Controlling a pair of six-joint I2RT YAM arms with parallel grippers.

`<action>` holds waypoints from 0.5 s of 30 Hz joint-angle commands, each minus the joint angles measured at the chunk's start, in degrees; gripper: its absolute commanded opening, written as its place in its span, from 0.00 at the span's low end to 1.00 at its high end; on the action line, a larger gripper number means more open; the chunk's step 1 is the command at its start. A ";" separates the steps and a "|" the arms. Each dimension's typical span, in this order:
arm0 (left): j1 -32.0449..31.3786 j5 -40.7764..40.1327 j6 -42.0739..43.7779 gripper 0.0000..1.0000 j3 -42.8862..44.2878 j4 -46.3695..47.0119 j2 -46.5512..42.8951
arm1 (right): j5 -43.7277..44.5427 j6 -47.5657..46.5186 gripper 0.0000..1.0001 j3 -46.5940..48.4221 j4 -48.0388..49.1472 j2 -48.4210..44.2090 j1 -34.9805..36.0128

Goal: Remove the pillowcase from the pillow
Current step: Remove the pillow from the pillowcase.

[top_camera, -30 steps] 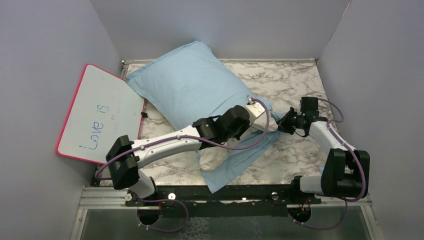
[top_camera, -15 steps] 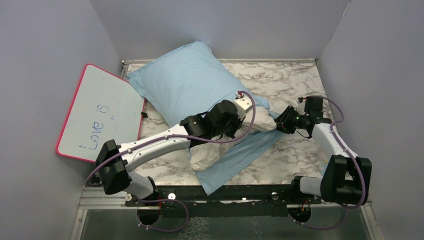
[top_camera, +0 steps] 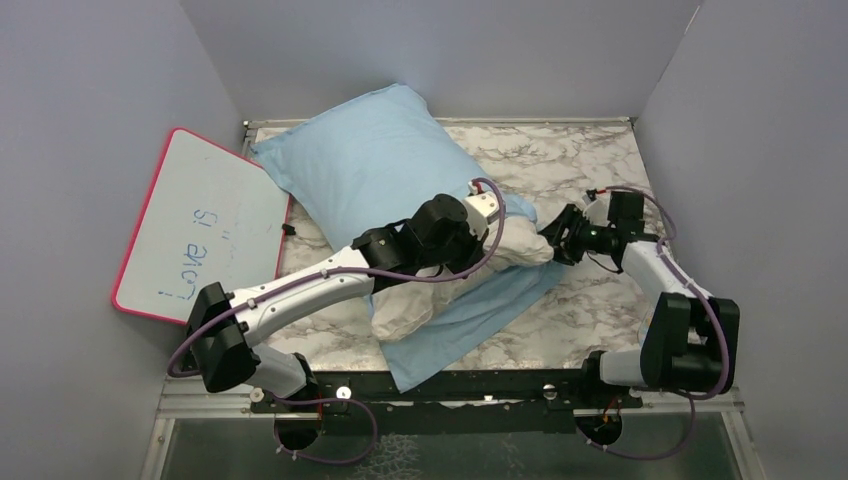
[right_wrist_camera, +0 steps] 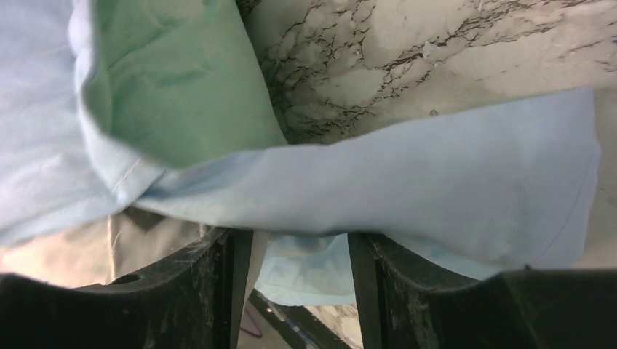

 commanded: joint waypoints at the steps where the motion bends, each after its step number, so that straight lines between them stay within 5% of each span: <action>1: -0.13 9.76 -0.52 0.00 0.90 6.02 -4.74 | -5.38 1.91 0.52 3.37 4.73 5.39 0.43; 5: -0.21 15.56 -0.57 0.00 1.30 6.07 -4.87 | -3.17 3.95 0.46 8.24 4.91 10.18 3.47; 10: -0.29 20.84 -1.39 0.00 1.97 6.28 -5.09 | 2.12 8.26 0.24 14.42 5.65 16.72 5.05; 15: -0.39 22.45 -1.97 0.00 1.77 6.49 -6.41 | 1.50 10.26 0.22 24.01 5.57 22.09 6.95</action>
